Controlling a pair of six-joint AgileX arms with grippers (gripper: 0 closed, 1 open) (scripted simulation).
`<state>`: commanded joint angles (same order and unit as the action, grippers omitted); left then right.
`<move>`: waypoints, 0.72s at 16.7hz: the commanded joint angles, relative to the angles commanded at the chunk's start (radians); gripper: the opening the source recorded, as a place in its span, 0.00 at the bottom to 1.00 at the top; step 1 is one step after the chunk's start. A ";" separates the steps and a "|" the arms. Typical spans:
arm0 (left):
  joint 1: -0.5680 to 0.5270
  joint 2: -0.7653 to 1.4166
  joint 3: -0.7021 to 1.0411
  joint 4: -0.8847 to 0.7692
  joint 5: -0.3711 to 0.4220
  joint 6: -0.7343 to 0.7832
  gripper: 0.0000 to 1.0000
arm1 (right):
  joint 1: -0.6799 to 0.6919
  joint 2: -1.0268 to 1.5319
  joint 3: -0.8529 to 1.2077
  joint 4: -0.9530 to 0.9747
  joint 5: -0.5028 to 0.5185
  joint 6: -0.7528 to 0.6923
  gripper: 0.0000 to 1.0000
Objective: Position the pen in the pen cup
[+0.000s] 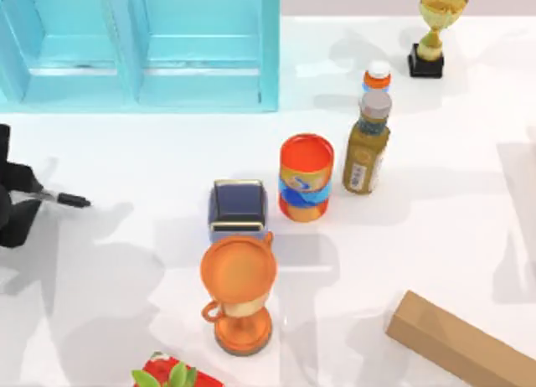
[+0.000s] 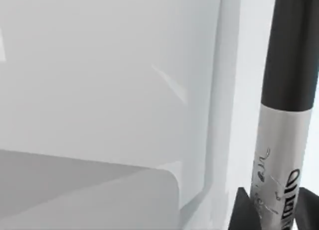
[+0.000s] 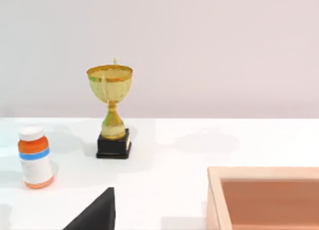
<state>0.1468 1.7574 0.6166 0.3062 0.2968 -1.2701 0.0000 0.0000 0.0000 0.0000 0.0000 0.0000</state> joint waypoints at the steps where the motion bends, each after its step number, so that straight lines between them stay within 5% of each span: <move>1: 0.005 -0.042 -0.003 -0.044 0.007 0.004 0.00 | 0.000 0.000 0.000 0.000 0.000 0.000 1.00; 12: 0.124 -0.728 -0.018 -0.724 0.062 0.074 0.00 | 0.000 0.000 0.000 0.000 0.000 0.000 1.00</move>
<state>0.2705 1.0296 0.5981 -0.4173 0.3593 -1.1962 0.0000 0.0000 0.0000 0.0000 0.0000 0.0000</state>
